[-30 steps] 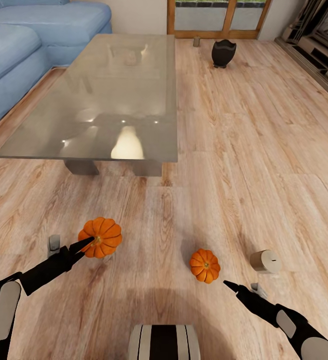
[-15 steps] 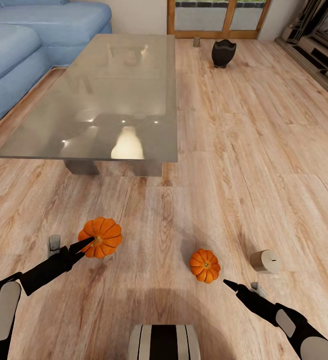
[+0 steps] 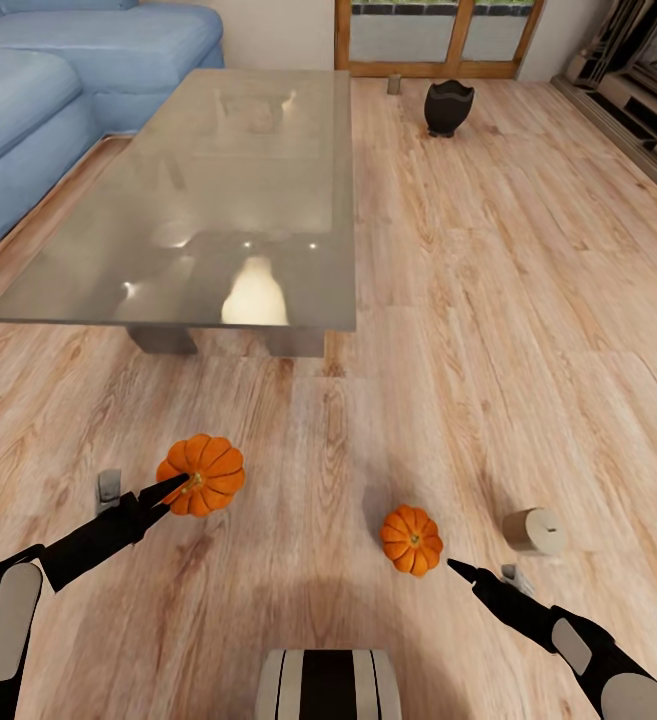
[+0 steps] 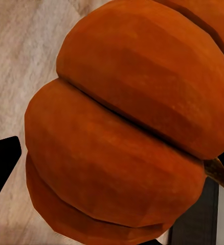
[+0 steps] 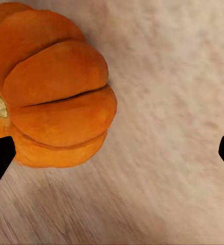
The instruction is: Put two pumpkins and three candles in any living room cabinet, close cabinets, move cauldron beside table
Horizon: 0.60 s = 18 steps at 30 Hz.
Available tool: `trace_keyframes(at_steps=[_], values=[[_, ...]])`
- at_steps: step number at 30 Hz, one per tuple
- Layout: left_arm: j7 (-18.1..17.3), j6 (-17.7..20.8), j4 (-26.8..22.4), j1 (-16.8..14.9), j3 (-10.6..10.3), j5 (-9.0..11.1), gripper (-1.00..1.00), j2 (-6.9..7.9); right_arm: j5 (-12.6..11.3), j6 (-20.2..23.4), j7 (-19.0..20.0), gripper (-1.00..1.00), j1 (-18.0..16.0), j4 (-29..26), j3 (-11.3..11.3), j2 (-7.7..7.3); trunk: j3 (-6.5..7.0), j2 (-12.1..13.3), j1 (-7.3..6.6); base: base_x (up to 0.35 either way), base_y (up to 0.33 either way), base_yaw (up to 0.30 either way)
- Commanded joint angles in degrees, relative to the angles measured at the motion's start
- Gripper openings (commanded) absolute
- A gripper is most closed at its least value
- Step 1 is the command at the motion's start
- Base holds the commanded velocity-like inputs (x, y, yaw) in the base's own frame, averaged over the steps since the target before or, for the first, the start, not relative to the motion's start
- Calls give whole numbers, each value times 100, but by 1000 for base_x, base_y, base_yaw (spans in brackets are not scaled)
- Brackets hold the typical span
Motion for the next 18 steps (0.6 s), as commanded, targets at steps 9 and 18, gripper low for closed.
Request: trace_keyframes(at_steps=[9,18], values=[[-30,24,0,-4,7,-12,-100,-1,-39,50,9,100,-2,1,-16,0,-3,-1,1,59,1,0],[-29,24,0,-2,7,-12,-100,-1,-39,50,9,100,-2,1,-14,0,-3,-1,1,156,6,0]])
